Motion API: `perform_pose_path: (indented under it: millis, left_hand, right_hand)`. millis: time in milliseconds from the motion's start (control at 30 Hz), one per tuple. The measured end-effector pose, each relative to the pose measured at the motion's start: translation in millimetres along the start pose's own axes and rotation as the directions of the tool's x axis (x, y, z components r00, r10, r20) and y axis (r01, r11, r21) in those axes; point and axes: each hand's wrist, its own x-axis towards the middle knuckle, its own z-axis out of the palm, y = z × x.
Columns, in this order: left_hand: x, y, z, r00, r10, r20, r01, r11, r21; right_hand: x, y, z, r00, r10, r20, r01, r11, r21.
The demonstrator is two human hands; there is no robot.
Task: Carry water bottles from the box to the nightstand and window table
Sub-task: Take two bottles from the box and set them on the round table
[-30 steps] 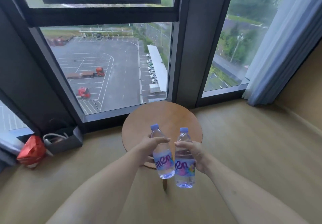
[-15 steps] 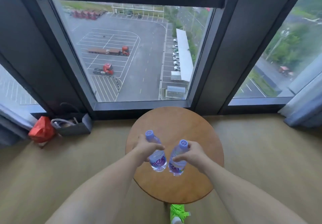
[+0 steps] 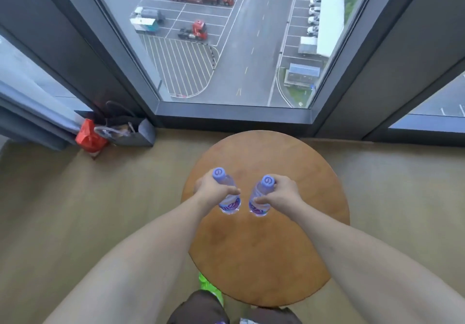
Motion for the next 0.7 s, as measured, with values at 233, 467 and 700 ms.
perform_pose_path:
  millis: [233,467,700]
  left_hand:
    - [55.8,7.4,21.9,0.997,0.07,-0.008,-0.069,0.994,0.087]
    - [88.5,8.7,22.2,0.994,0.102,0.026,-0.104,0.989,0.109]
    - [102.2,10.0,9.7,0.982,0.145,0.119,-0.162,0.976,0.145]
  right_hand:
    - [57.8,1.2,6.5,1.0,0.023,-0.015,-0.023,0.998,-0.062]
    - [88.9,-13.0,28.4,0.998,0.052,-0.027,-0.054,0.998,-0.045]
    - [97.7,-20.3,46.6,0.998,0.039,-0.057,-0.044,0.996,-0.079]
